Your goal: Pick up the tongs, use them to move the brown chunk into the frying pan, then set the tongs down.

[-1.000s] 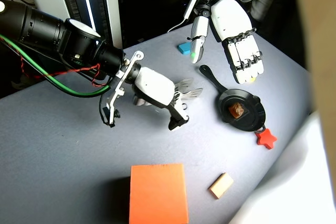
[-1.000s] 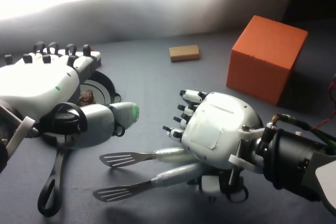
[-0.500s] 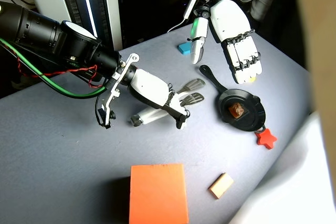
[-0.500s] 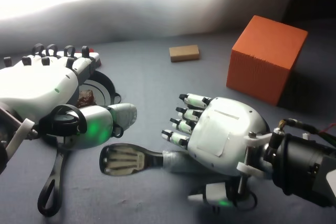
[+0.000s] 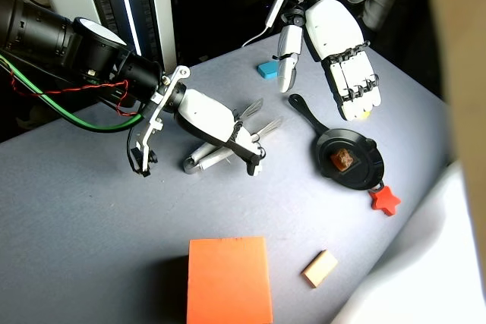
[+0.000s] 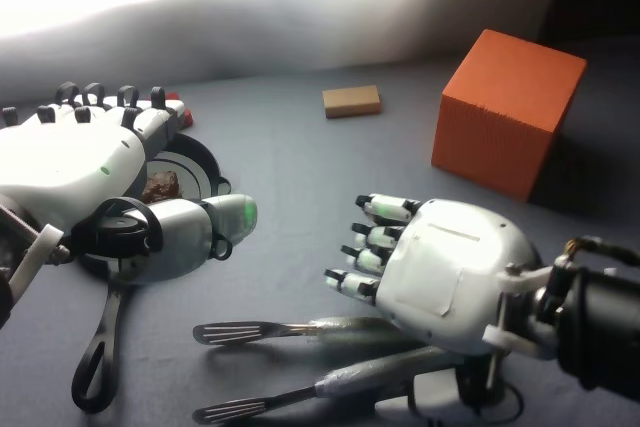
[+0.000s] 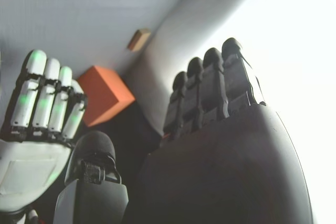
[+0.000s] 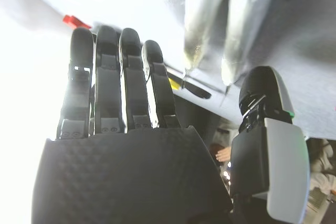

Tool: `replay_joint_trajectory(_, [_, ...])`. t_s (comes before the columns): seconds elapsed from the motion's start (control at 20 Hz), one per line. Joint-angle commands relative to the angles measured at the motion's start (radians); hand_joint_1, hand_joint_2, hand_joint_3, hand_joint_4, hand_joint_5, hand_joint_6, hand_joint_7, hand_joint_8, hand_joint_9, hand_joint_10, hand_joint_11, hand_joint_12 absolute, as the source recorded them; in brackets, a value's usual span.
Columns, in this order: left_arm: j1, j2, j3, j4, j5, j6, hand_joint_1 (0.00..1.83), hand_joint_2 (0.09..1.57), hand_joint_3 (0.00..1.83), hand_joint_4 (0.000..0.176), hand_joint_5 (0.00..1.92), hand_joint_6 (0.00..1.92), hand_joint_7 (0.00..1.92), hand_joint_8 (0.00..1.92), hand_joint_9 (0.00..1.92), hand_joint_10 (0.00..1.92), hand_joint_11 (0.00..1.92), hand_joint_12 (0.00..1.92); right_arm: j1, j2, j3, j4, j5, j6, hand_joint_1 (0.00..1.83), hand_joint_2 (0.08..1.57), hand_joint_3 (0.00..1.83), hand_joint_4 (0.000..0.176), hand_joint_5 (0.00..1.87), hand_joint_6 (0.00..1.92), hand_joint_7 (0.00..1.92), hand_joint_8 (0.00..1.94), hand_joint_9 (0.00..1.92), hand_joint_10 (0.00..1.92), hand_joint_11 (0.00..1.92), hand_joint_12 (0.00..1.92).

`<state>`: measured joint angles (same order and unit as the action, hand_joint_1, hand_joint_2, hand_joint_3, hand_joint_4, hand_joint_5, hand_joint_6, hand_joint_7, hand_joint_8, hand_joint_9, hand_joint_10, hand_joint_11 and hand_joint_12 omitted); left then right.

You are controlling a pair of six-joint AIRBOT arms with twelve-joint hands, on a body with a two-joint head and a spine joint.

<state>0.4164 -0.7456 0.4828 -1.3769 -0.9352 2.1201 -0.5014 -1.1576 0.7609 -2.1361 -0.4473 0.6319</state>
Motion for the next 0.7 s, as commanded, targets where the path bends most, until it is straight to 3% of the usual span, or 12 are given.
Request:
replay_joint_trajectory(0.0, [-0.009, 0.002, -0.005, 0.075, -0.057, -0.001, 0.0, 1.21, 0.0, 0.0, 0.13, 0.01, 0.13, 0.02, 0.1, 0.0, 0.01, 0.12, 0.024, 0.015, -0.012, 0.008, -0.031, -0.009, 0.12, 1.06, 0.0, 0.0, 0.41, 0.04, 0.54, 0.03, 0.51, 0.09, 0.0, 1.32])
replay_joint_trajectory(0.2, [-0.01, 0.002, -0.006, 0.075, -0.057, 0.001, 0.0, 1.23, 0.0, 0.0, 0.27, 0.03, 0.31, 0.02, 0.23, 0.03, 0.0, 0.42, 0.098, 0.095, -0.04, 0.376, 0.003, -0.148, 0.12, 1.07, 0.0, 0.0, 0.55, 0.07, 0.72, 0.05, 0.67, 0.16, 0.08, 1.45])
replay_joint_trajectory(0.25, [-0.009, 0.002, -0.006, 0.075, -0.057, 0.003, 0.0, 1.24, 0.0, 0.0, 0.34, 0.04, 0.4, 0.03, 0.32, 0.04, 0.0, 0.61, 0.119, 0.119, -0.047, 0.454, 0.012, -0.173, 0.12, 1.08, 0.0, 0.0, 0.61, 0.09, 0.79, 0.06, 0.76, 0.21, 0.17, 1.45])
replay_joint_trajectory(0.35, [-0.007, 0.002, -0.006, 0.075, -0.054, 0.006, 0.04, 1.26, 0.0, 0.0, 0.47, 0.04, 0.57, 0.04, 0.47, 0.06, 0.0, 0.94, 0.168, 0.181, -0.07, 0.587, 0.043, -0.207, 0.16, 1.09, 0.0, 0.0, 0.76, 0.06, 0.93, 0.04, 0.83, 0.4, 0.33, 1.47])
replay_joint_trajectory(0.4, [-0.007, 0.002, -0.005, 0.077, -0.054, 0.01, 0.04, 1.27, 0.01, 0.0, 0.52, 0.05, 0.64, 0.05, 0.54, 0.08, 0.0, 1.09, 0.192, 0.214, -0.085, 0.671, 0.06, -0.252, 0.21, 1.09, 0.0, 0.0, 0.89, 0.07, 1.05, 0.06, 0.86, 0.62, 0.42, 1.54])
replay_joint_trajectory(0.45, [-0.006, 0.002, -0.003, 0.084, -0.049, 0.014, 0.05, 1.29, 0.0, 0.0, 0.64, 0.09, 0.76, 0.14, 0.59, 0.34, 0.0, 1.35, 0.212, 0.241, -0.097, 0.747, 0.073, -0.301, 0.23, 1.11, 0.0, 0.0, 0.97, 0.08, 1.14, 0.08, 0.86, 0.81, 0.47, 1.62])
replay_joint_trajectory(0.5, [-0.004, 0.002, -0.001, 0.09, -0.037, 0.014, 0.05, 1.3, 0.0, 0.0, 0.69, 0.11, 0.8, 0.25, 0.54, 0.67, 0.0, 1.48, 0.224, 0.267, -0.107, 0.788, 0.087, -0.317, 0.23, 1.13, 0.01, 0.0, 1.01, 0.09, 1.18, 0.09, 0.87, 0.91, 0.49, 1.67])
replay_joint_trajectory(0.55, [-0.001, 0.002, 0.001, 0.099, -0.017, 0.014, 0.06, 1.31, 0.0, 0.0, 0.74, 0.22, 0.78, 0.64, 0.54, 1.0, 0.03, 1.63, 0.227, 0.3, -0.112, 0.804, 0.122, -0.316, 0.19, 1.18, 0.01, 0.0, 1.06, 0.11, 1.21, 0.1, 0.87, 1.0, 0.49, 1.74])
replay_joint_trajectory(0.6, [0.0, 0.002, 0.001, 0.104, -0.012, 0.014, 0.03, 1.33, 0.0, 0.0, 0.71, 0.49, 0.72, 0.96, 0.52, 1.24, 0.06, 1.76, 0.227, 0.318, -0.115, 0.816, 0.132, -0.317, 0.16, 1.22, 0.01, 0.0, 1.1, 0.14, 1.27, 0.12, 0.88, 1.16, 0.5, 1.82])
replay_joint_trajectory(0.65, [0.0, 0.002, 0.001, 0.108, -0.01, 0.017, 0.02, 1.36, 0.01, 0.0, 0.69, 0.91, 0.72, 1.31, 0.55, 1.55, 0.2, 1.89, 0.227, 0.339, -0.119, 0.824, 0.135, -0.318, 0.14, 1.26, 0.02, 0.0, 1.18, 0.21, 1.34, 0.17, 0.95, 1.35, 0.6, 1.9])
